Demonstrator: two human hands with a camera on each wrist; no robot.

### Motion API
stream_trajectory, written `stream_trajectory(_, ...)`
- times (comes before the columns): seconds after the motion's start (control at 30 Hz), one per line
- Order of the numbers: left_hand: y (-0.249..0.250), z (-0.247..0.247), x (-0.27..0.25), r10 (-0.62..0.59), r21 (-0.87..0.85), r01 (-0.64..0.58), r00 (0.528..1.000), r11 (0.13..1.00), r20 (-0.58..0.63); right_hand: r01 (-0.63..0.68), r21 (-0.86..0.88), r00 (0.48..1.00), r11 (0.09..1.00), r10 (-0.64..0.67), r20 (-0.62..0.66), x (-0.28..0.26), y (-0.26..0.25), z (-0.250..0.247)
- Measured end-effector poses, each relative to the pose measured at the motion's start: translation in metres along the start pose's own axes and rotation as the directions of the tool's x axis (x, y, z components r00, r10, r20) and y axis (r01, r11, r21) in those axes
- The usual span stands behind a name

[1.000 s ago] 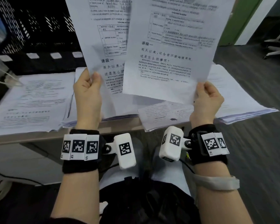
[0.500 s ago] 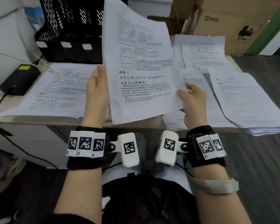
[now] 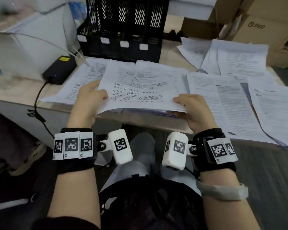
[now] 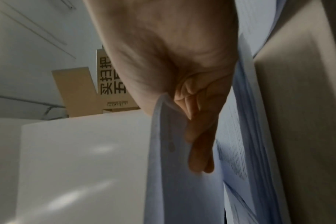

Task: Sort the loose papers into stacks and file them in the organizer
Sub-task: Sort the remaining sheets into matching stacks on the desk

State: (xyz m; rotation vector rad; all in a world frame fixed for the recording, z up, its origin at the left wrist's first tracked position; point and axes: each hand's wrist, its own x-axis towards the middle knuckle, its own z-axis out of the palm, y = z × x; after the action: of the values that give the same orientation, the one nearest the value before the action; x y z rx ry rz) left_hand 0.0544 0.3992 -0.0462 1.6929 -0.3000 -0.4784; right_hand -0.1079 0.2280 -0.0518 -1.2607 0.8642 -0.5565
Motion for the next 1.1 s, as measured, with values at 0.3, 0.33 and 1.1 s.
stream_trajectory(0.3,-0.009,-0.052,0.001,0.049,-0.150,-0.106,0.938,0.983,-0.343,0.085,-0.035,0.991,0.996,-0.081,0.104,-0.003,-0.001,0.056)
stream_trajectory(0.33,-0.010,-0.057,0.001,0.069,-0.126,-0.125,0.923,0.984,-0.378,0.086,-0.028,0.990,0.996,-0.082,0.119,-0.003,0.001,0.062)
stream_trajectory(1.1,-0.067,-0.099,0.031,0.008,0.003,-0.008,0.914,1.000,-0.405,0.200,-0.441,0.976,0.875,-0.140,0.165,0.025,0.036,0.155)
